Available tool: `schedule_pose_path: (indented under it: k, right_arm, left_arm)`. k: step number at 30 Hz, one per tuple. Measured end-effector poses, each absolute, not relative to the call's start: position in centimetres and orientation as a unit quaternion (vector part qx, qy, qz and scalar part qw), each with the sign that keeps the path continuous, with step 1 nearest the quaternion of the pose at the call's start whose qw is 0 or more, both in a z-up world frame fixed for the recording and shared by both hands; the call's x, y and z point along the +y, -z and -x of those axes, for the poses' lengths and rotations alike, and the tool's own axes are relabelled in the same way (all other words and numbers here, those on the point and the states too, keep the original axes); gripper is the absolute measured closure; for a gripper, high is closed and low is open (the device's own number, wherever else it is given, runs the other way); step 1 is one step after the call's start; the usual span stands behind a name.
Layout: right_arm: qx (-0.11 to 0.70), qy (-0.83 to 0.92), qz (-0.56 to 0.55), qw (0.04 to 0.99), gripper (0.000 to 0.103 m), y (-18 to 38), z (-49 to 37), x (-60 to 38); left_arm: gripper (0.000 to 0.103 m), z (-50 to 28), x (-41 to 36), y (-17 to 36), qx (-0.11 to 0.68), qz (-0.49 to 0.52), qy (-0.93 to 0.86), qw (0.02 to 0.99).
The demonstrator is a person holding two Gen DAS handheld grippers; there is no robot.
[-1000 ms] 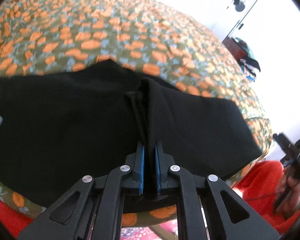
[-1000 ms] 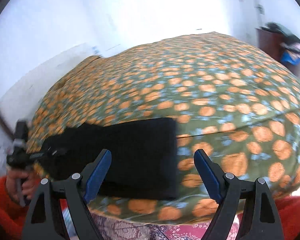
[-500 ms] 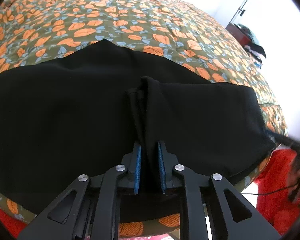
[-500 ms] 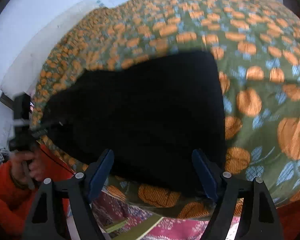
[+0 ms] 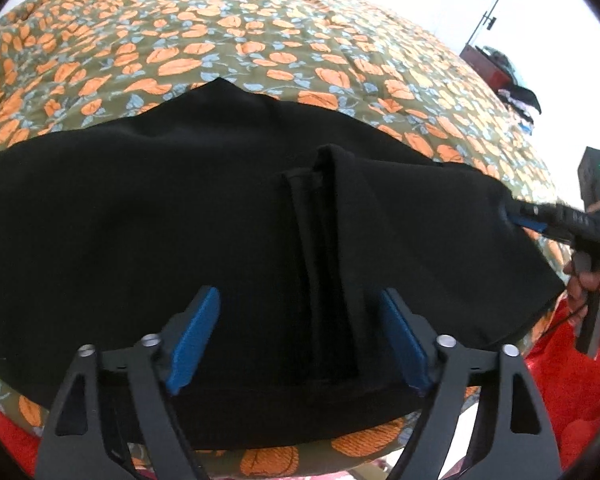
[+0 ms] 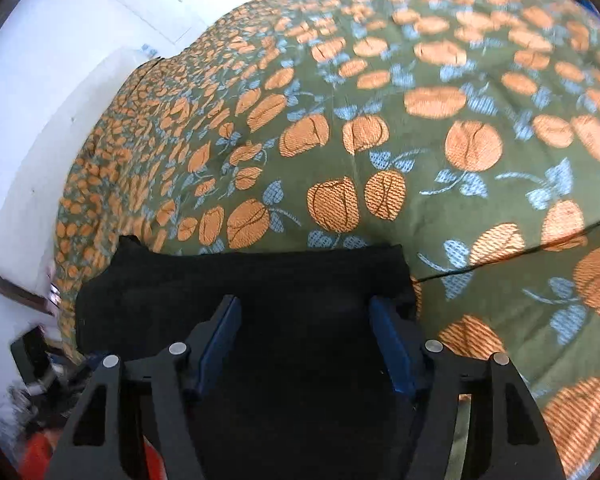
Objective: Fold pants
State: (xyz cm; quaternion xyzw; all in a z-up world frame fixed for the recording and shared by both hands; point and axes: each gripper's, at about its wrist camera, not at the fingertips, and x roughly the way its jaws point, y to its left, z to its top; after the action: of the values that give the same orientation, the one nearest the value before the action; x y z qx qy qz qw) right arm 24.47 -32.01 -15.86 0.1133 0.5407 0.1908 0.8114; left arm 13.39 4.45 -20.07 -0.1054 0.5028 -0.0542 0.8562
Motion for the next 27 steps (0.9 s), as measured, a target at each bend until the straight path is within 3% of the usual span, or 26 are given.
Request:
schedule_pose_path:
  k: [4, 10, 16, 23, 27]
  right_arm:
    - [0.534, -0.171, -0.040, 0.827, 0.036, 15.9, -23.2, -31.1]
    - [0.497, -0.154, -0.075, 0.851, 0.026, 13.6, -21.0, -33.3]
    - [0.467, -0.154, -0.084, 0.867, 0.022, 12.3, -17.5, -34.1]
    - [0.449, -0.178, -0.069, 0.873, 0.022, 11.8, -17.7, -31.7]
    - [0.449, -0.196, -0.055, 0.870, 0.022, 12.0, -17.6, -30.1]
  left_arm:
    - [0.019, -13.4, 4.7, 19.9, 0.508, 0.112, 0.051, 0.853]
    - [0.019, -11.5, 8.3, 18.1, 0.484, 0.151, 0.016, 0.862]
    - [0.019, -7.4, 19.1, 16.1, 0.395, 0.300, -0.097, 0.863]
    - [0.019, 2.8, 29.6, 17.7, 0.255, 0.502, -0.273, 0.780]
    - [0.018, 4.5, 32.3, 20.2, 0.238, 0.564, -0.265, 0.745]
